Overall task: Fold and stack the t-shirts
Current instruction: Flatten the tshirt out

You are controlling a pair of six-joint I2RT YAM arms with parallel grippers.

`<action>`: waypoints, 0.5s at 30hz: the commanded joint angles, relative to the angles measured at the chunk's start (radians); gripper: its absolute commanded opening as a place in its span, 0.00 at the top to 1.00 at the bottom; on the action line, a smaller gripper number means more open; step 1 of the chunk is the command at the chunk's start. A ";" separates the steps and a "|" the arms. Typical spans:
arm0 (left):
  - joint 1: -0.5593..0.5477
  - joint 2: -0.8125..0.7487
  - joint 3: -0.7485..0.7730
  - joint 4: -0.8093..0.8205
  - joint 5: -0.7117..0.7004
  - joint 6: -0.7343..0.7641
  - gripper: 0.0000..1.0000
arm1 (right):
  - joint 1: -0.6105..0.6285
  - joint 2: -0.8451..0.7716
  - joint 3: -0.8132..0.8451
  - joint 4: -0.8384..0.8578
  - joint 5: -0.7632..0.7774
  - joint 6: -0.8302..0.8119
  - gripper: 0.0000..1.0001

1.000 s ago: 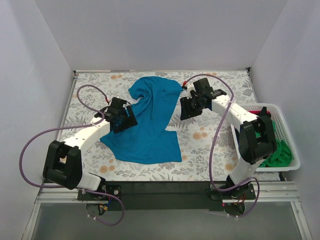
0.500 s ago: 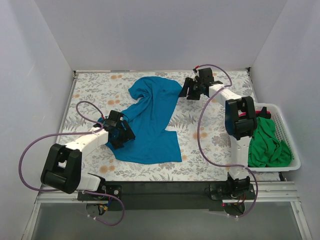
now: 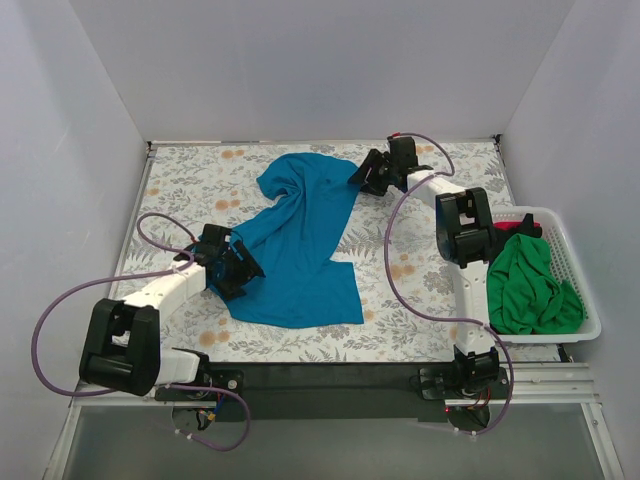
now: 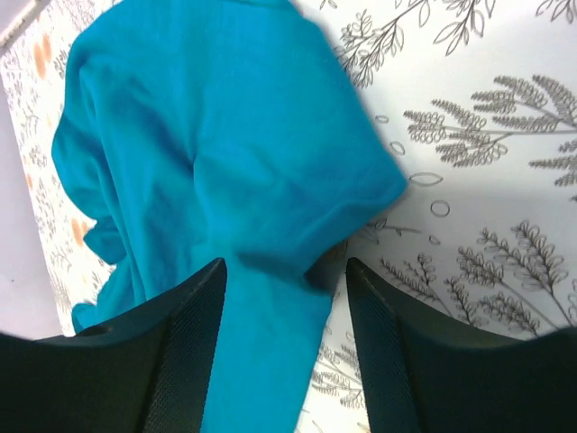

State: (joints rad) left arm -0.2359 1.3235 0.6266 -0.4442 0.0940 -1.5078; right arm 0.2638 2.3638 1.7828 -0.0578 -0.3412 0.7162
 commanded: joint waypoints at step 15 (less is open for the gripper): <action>0.165 0.395 0.226 -0.067 -0.197 0.195 0.34 | -0.038 -0.343 -0.552 0.121 0.068 -0.012 0.99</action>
State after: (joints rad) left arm -0.0925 1.5433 0.8196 -0.5301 0.1001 -1.4185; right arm 0.2344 2.1616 1.3907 0.0750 -0.3008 0.7547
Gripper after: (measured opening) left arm 0.653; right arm 0.023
